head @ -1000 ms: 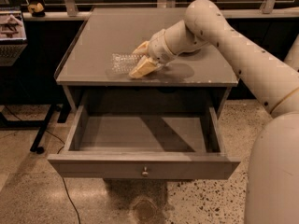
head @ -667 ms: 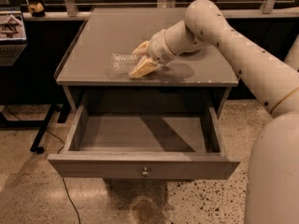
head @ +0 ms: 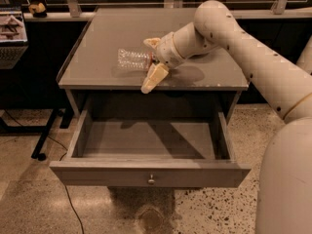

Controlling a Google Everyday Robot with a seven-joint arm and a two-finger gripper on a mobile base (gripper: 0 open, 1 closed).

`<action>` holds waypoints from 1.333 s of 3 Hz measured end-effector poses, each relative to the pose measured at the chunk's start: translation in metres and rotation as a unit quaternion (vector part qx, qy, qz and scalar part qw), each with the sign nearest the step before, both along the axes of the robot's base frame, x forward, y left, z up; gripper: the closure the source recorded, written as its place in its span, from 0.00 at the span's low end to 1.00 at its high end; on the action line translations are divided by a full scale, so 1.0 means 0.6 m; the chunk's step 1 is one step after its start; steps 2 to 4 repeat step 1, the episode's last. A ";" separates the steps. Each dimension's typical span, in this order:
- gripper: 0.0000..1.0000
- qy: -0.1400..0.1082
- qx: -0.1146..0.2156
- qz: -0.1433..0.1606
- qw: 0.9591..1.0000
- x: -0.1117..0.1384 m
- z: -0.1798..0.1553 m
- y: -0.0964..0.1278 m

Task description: Pick water bottle from top drawer and place on counter

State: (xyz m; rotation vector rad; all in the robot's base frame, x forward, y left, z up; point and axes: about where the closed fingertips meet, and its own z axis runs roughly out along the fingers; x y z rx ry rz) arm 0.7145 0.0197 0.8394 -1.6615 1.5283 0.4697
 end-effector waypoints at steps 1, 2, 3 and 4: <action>0.00 0.000 0.000 0.000 1.000 0.000 0.000 0.000; 0.00 0.000 0.000 0.000 1.000 0.000 0.000 0.000; 0.00 0.000 0.000 0.000 1.000 0.000 0.000 0.000; 0.00 0.000 0.000 0.000 1.000 0.000 0.000 0.000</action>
Offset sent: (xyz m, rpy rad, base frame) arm 0.0000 0.0000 0.0000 0.0000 0.0000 0.0000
